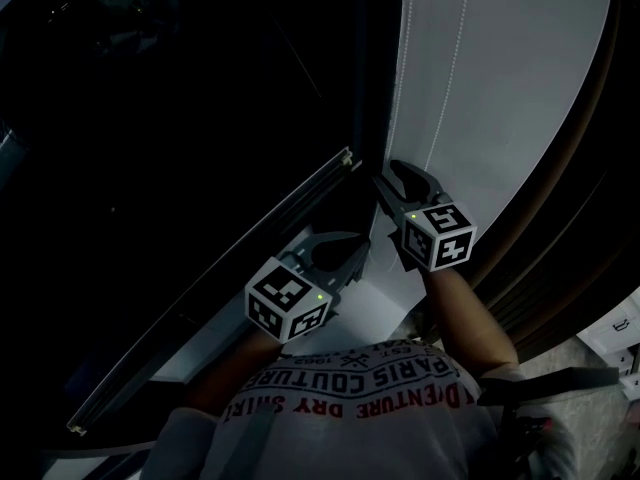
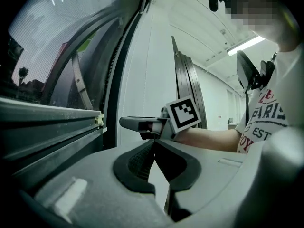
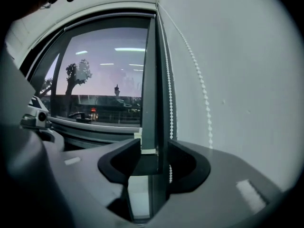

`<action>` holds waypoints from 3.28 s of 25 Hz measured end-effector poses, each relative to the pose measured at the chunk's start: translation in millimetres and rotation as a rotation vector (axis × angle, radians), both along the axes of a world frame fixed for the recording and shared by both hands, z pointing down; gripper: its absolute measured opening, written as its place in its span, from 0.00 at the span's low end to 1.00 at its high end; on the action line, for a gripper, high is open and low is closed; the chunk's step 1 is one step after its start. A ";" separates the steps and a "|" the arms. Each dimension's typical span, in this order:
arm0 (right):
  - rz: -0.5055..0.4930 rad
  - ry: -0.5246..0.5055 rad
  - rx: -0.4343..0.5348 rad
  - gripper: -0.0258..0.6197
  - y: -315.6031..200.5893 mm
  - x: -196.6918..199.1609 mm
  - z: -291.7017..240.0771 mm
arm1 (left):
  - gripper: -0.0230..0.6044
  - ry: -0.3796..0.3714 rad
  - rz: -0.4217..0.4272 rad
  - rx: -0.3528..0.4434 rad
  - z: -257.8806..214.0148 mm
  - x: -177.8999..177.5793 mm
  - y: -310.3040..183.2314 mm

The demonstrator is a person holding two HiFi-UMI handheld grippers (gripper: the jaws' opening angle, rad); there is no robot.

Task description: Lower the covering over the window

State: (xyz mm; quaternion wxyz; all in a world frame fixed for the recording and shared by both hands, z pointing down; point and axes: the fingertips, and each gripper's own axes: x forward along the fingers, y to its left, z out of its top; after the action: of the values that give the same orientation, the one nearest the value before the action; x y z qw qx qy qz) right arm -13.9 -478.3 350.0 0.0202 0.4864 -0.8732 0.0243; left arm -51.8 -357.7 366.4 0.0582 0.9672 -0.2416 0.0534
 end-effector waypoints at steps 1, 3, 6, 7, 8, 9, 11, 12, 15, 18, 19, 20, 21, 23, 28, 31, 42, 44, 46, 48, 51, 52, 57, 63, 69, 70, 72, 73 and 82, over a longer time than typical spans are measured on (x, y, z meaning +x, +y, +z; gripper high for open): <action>0.016 0.005 -0.005 0.30 -4.3 0.1 -0.1 | 0.04 -0.005 0.003 0.001 -1.5 -0.2 4.2; 0.055 0.014 -0.012 0.30 -11.4 0.9 3.0 | 0.04 -0.007 0.010 0.005 -0.4 -2.8 10.6; 0.094 0.047 -0.005 0.30 -23.5 1.2 12.7 | 0.04 0.004 0.016 0.013 9.0 -8.3 10.5; 0.098 0.057 -0.005 0.30 -27.1 0.9 16.0 | 0.04 0.009 0.015 0.012 11.7 -10.1 9.7; 0.101 0.063 -0.008 0.29 -29.6 0.7 19.2 | 0.04 0.013 0.012 0.009 13.8 -11.9 9.5; 0.107 0.066 -0.012 0.27 -31.2 0.8 22.2 | 0.04 0.016 0.009 0.006 15.2 -13.5 9.9; 0.122 0.072 -0.018 0.24 -33.6 1.3 27.1 | 0.04 0.018 0.006 0.003 16.1 -16.0 11.1; 0.128 0.075 -0.020 0.23 -35.0 1.1 28.2 | 0.04 0.018 0.005 0.005 15.3 -16.9 11.2; 0.145 0.079 -0.011 0.14 -37.5 2.7 27.8 | 0.04 0.012 -0.002 0.016 11.0 -20.8 11.6; 0.125 0.063 -0.011 0.05 -30.8 0.9 27.3 | 0.04 0.007 -0.009 0.025 7.0 -27.1 15.2; 0.106 0.053 -0.016 0.05 -26.9 -0.9 27.2 | 0.04 0.008 -0.012 0.026 5.9 -28.7 16.2; 0.089 0.049 -0.017 0.05 -22.5 -2.1 26.7 | 0.04 0.011 -0.016 0.026 5.0 -29.9 17.2; 0.072 0.052 -0.012 0.05 -17.4 -2.9 25.7 | 0.04 0.015 -0.018 0.025 4.2 -30.6 18.4; 0.031 0.062 -0.003 0.06 -4.1 -5.4 23.7 | 0.04 0.029 -0.022 0.025 1.8 -31.1 20.9; -0.113 0.023 -0.016 0.06 35.2 -9.9 23.3 | 0.04 0.057 -0.025 0.003 -2.9 -22.8 23.4; -0.185 -0.009 -0.029 0.06 60.6 -7.4 27.6 | 0.04 0.061 0.000 -0.014 -0.6 -9.9 28.5; -0.304 -0.078 0.006 0.05 106.8 23.8 43.4 | 0.04 0.107 -0.050 -0.038 -2.1 11.7 30.7; -0.344 -0.072 -0.001 0.05 117.9 21.0 41.6 | 0.04 0.091 -0.049 -0.007 -16.9 15.4 32.2; -0.382 -0.056 -0.016 0.05 128.1 19.3 40.6 | 0.04 0.076 -0.045 0.007 -29.7 20.9 32.7; -0.413 -0.042 -0.030 0.05 137.5 19.5 40.5 | 0.04 0.099 -0.038 -0.005 -43.7 27.1 33.2; -0.459 -0.043 -0.047 0.05 152.1 18.5 38.7 | 0.11 0.123 -0.026 -0.022 -58.9 38.4 35.4; -0.473 -0.045 -0.051 0.05 157.1 17.6 37.9 | 0.14 0.116 -0.021 -0.020 -62.0 43.0 36.9; -0.519 -0.037 -0.048 0.05 177.1 15.1 34.3 | 0.18 0.102 -0.011 0.001 -82.0 61.3 44.8; -0.551 -0.030 -0.063 0.05 193.5 18.7 34.9 | 0.18 0.113 -0.023 0.031 -101.7 73.8 51.1; -0.547 -0.033 -0.068 0.05 197.4 29.5 34.2 | 0.05 0.136 -0.047 0.026 -109.6 85.5 51.5; -0.547 -0.030 -0.067 0.05 198.4 30.3 34.0 | 0.05 0.143 -0.048 0.021 -109.2 87.1 51.7; -0.548 -0.031 -0.068 0.05 200.3 30.8 33.9 | 0.05 0.151 -0.044 0.018 -108.9 89.3 53.9; -0.549 -0.032 -0.070 0.05 201.6 30.8 34.6 | 0.05 0.148 -0.041 0.020 -108.4 89.8 56.0; -0.526 -0.006 -0.131 0.05 216.0 34.8 69.9 | 0.05 0.069 -0.043 0.008 -73.7 92.6 72.9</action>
State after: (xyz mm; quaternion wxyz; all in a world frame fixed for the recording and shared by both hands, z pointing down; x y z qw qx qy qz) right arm 20.9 -262.3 420.0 0.0548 0.2406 -0.9661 0.0763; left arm 40.8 -284.9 292.7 0.0639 0.9632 -0.2604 0.0176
